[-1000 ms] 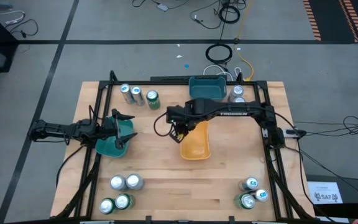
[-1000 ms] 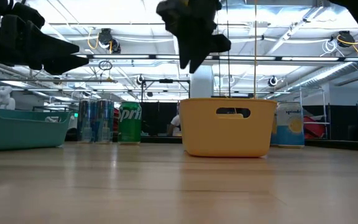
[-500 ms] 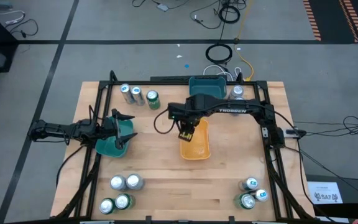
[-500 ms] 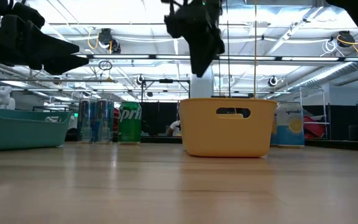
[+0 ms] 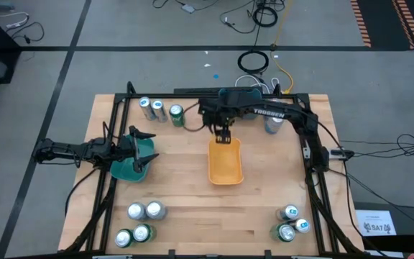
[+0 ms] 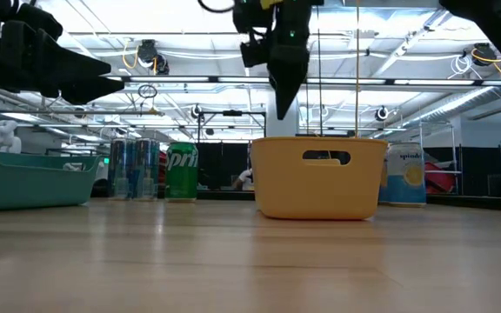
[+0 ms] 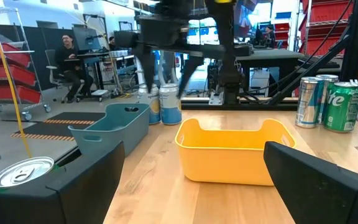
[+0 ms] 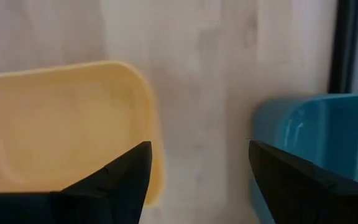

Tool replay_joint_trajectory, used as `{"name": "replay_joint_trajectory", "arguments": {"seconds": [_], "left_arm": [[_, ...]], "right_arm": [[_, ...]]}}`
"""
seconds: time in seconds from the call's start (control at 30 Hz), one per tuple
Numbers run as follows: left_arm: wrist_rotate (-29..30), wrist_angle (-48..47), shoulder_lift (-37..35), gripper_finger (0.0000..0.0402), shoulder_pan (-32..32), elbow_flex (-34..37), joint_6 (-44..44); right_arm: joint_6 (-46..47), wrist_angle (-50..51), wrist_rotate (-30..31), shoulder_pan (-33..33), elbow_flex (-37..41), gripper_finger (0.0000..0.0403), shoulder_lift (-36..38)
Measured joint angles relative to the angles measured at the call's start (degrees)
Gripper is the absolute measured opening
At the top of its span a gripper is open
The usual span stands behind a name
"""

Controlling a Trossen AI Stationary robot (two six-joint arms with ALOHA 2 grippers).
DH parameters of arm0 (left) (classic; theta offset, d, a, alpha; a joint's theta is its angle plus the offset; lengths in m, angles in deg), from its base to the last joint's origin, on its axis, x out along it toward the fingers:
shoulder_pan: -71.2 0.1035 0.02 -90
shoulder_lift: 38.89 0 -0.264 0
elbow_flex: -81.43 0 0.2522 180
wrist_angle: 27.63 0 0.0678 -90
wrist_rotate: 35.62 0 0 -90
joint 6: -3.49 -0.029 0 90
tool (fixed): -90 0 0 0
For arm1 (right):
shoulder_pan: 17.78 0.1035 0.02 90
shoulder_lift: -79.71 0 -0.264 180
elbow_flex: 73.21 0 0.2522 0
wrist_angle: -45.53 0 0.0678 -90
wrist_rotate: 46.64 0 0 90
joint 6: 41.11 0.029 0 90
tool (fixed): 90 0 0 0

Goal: Sort soda cans
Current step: Move the dark blue bin to the right side of the center yellow bin

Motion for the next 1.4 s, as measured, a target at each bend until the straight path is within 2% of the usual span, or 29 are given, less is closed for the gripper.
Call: {"name": "replay_joint_trajectory", "arguments": {"seconds": [0.17,0.33,0.7,1.0,1.4], "left_arm": [[0.0,0.0,0.0,0.0393,0.0,0.0,0.0],[0.0,0.0,0.0,0.0393,0.0,0.0,0.0],[0.0,0.0,0.0,0.0393,0.0,0.0,0.0],[0.0,0.0,0.0,0.0393,0.0,0.0,0.0],[0.0,0.0,0.0,0.0393,0.0,0.0,0.0]], "right_arm": [[-4.1,0.9,-1.6,-5.9,0.0,0.0259,0.0],[-6.3,0.3,-11.8,-13.6,0.0,0.0259,0.0],[-10.0,-2.3,-12.0,-24.3,0.0,0.0259,-0.5],[-14.7,-1.8,-12.7,-26.7,0.2,0.0258,-3.9],[-19.4,-4.7,-13.9,-25.0,11.7,0.0258,-4.0]]}}
